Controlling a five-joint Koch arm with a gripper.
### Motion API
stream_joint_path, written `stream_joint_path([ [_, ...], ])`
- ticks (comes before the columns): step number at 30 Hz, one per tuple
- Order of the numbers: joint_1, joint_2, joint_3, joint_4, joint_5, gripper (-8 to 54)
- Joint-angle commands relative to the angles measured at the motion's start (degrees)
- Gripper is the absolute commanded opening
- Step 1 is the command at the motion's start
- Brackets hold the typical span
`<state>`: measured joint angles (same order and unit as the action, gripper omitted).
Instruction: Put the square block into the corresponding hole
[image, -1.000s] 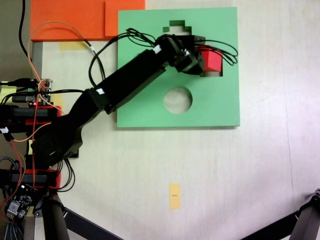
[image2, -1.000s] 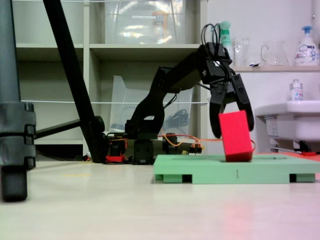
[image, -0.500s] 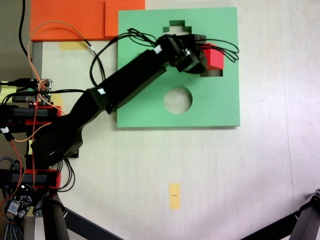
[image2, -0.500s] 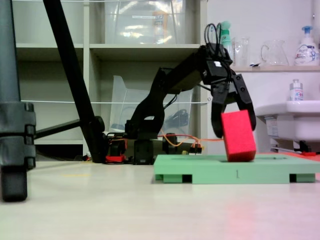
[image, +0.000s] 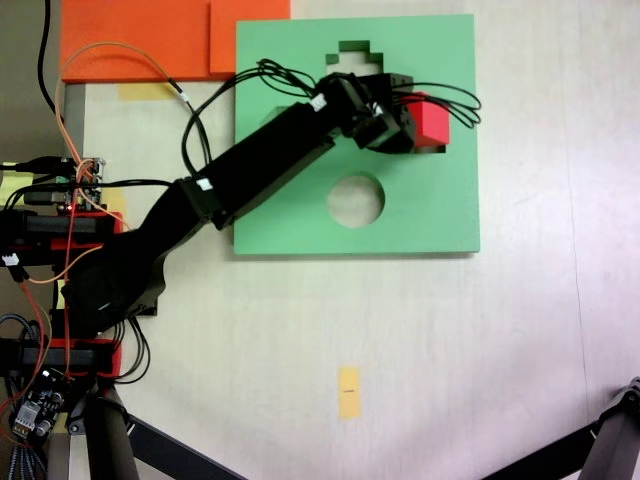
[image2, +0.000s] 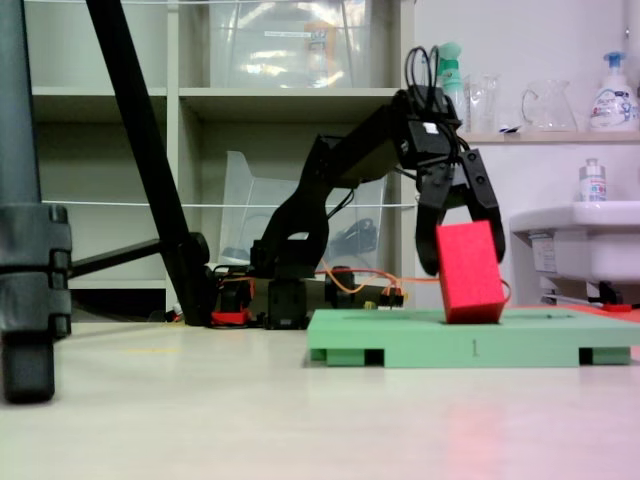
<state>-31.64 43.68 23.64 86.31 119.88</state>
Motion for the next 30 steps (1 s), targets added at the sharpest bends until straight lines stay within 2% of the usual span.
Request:
stream_joint_path([
  [1, -0.7, 1.7, -1.0, 6.5, -0.5, 12.7],
  [12, -1.3, 1.1, -1.0, 11.6, -0.7, 12.7],
  [30, 1.3, -0.4, -1.7, 1.8, -0.4, 12.7],
])
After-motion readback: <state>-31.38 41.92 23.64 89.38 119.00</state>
